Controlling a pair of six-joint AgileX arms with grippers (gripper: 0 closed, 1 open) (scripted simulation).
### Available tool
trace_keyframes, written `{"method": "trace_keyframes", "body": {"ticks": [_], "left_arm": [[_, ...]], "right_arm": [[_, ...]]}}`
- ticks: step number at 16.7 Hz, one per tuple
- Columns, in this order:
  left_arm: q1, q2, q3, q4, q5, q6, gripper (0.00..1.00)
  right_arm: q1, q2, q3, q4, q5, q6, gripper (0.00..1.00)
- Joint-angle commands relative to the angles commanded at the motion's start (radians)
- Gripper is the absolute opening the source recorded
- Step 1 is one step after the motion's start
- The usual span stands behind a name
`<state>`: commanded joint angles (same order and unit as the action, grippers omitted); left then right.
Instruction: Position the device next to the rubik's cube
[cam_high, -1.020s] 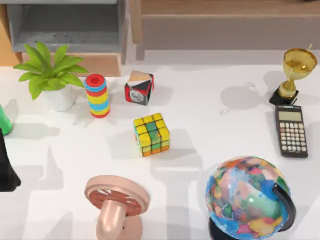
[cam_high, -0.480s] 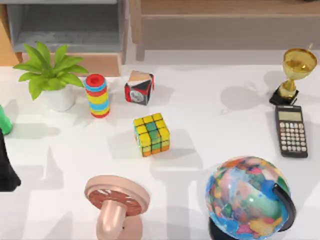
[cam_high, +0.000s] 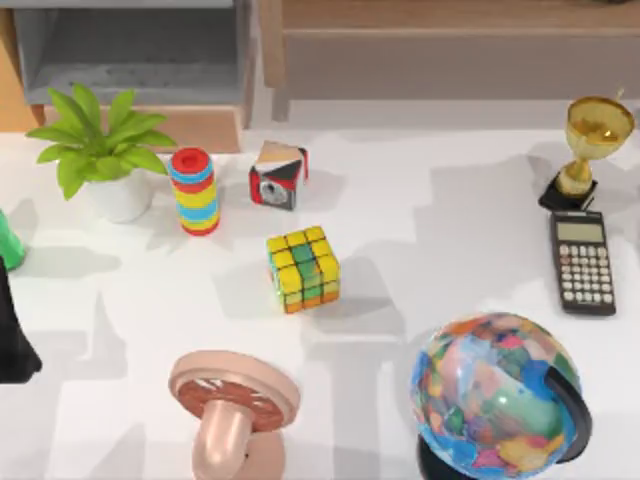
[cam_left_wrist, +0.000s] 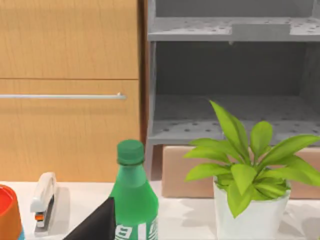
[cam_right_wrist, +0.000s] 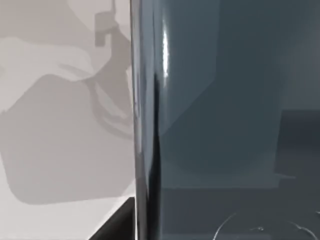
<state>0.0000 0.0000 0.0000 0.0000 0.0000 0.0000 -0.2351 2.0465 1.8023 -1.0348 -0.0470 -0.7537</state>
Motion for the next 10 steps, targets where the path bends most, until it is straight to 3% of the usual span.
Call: {"method": "trace_keyframes", "body": {"ticks": [10], "left_arm": [[0.000, 0.000, 0.000, 0.000, 0.000, 0.000, 1.00]], "right_arm": [[0.439, -0.061, 0.066, -0.084, -0.047, 0.633, 0.00]]}}
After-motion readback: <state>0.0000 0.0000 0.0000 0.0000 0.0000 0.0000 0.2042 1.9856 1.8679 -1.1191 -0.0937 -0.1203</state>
